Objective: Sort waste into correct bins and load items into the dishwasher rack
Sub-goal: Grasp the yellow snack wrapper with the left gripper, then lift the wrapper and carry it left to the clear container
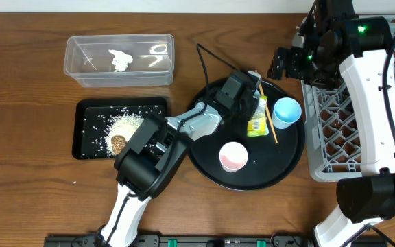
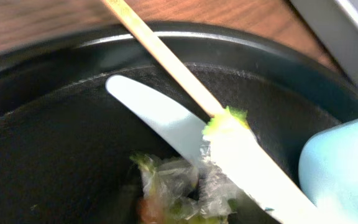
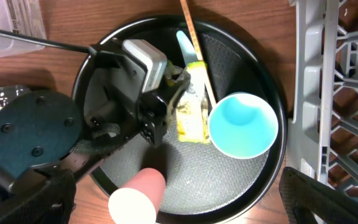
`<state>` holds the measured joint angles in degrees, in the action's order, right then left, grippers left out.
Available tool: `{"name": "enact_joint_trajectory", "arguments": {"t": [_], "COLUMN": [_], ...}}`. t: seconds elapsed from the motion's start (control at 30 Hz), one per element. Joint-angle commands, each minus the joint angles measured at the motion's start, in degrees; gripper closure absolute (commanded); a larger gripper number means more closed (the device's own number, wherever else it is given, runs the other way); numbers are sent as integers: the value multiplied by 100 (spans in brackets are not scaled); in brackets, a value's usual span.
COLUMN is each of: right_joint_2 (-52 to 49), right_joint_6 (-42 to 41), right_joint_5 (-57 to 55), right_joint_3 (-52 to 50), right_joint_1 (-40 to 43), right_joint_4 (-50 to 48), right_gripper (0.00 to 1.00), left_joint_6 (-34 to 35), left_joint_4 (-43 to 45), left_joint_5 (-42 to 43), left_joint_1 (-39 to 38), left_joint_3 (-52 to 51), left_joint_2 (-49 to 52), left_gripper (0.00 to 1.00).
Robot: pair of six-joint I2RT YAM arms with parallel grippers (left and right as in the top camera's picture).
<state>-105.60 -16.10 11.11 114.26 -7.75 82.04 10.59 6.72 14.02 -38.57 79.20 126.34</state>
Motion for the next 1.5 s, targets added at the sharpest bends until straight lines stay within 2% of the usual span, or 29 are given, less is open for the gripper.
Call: {"name": "enact_joint_trajectory", "arguments": {"t": [0.0, 0.1, 0.4, 0.67, 0.9, 1.07, 1.3, 1.47], "right_joint_2": [-2, -2, -2, -2, -2, -2, -2, -2], "right_joint_6": [28, 31, 31, 31, 31, 28, 31, 31], "right_joint_5": [31, 31, 31, 31, 31, 31, 31, 31], "right_joint_3": [0, 0, 0, 0, 0, 0, 0, 0], "right_joint_1": [-31, -33, -31, -31, -31, -33, -31, -31], "right_joint_4": [4, 4, 4, 4, 4, 4, 4, 4], "right_gripper": [1, 1, 1, 1, 1, 1, 1, 1], "left_joint_6": [-63, -61, -48, 278, 490, 702, 1580, 1633], "left_joint_4": [-15, -17, -238, -857, -907, -809, -439, 4], "left_joint_5": [31, 31, 9, -223, 402, 315, 7, 4], "left_joint_1": [4, 7, 111, 669, 1346, 1921, 3115, 3764], "left_joint_3": [-20, -20, -20, -20, -20, -20, -20, -20], "left_joint_2": [116, 98, -374, -802, -1412, -1825, -1853, -1744], "left_gripper": [86, 93, 94, 94, 94, 94, 94, 94]}}
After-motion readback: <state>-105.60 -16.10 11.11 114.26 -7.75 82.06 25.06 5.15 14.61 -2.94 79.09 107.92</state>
